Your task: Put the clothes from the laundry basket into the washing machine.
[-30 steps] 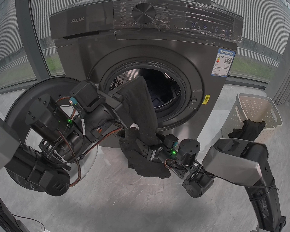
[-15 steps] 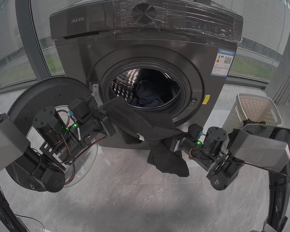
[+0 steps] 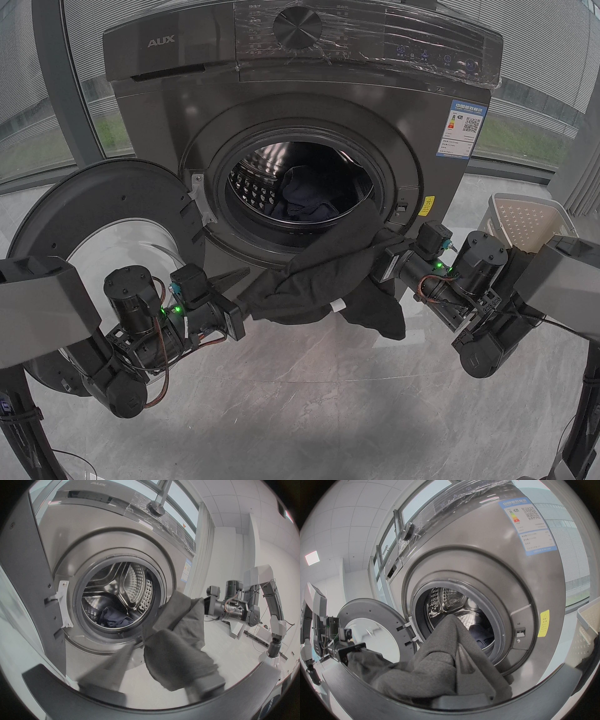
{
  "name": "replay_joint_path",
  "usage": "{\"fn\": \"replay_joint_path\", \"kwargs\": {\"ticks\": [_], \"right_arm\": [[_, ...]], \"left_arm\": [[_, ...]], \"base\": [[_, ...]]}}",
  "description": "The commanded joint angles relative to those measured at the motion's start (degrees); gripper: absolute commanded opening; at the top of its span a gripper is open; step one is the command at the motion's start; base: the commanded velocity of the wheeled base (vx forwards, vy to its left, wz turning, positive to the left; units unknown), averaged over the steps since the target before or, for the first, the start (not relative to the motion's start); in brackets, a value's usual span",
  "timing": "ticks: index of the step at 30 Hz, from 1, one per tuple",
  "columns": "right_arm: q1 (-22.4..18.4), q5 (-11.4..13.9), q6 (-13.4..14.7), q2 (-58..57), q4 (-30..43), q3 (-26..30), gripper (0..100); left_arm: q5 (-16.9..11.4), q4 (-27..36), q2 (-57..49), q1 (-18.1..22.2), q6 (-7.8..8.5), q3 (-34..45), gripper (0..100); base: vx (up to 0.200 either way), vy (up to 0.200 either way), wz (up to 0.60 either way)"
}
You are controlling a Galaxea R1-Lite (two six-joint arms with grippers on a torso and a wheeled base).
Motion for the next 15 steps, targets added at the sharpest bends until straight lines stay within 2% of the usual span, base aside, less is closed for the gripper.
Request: {"fn": "replay_joint_path", "kwargs": {"ticks": [1, 3, 6, 8, 12, 13, 14, 15], "right_arm": [[-1.11, 0.02, -0.03, -1.06, -0.03, -0.78, 0], [-1.72, 0.02, 0.14, -1.06, -0.03, -1.22, 0], [-2.78, 0.02, 0.41, -0.45, -0.03, -3.59, 0], [-2.86, 0.02, 0.41, -0.27, -0.03, -4.65, 0], [-0.58, -0.33, 0.49, -0.18, -0.03, -5.09, 0], [-0.40, -0.42, 0.49, -0.18, -0.03, -5.09, 0], [1.09, -0.68, 0.76, -0.27, -0.03, -5.09, 0], [1.79, -0.77, 0.84, -0.36, -0.03, -5.00, 0]], "left_arm": [[-0.30, -0.23, 1.17, -0.34, 0.09, 5.05, 100], [-0.65, -0.32, 1.26, -0.61, 0.35, 7.33, 100], [-4.78, -0.32, 1.52, -0.34, 3.25, 11.99, 100], [-7.15, -0.32, 1.26, -0.26, 4.31, 12.96, 100], [-12.42, -0.32, 0.55, -0.96, 6.06, 15.07, 100], [-12.78, -0.32, 0.47, -0.96, 6.15, 15.24, 100], [-16.03, -0.32, 0.20, -1.31, 7.91, 15.86, 100], [-16.73, -0.32, 0.29, -1.49, 8.09, 15.50, 100]], "base": [[0.000, 0.000, 0.00], [0.000, 0.000, 0.00], [0.000, 0.000, 0.00], [0.000, 0.000, 0.00], [0.000, 0.000, 0.00], [0.000, 0.000, 0.00], [0.000, 0.000, 0.00], [0.000, 0.000, 0.00]]}}
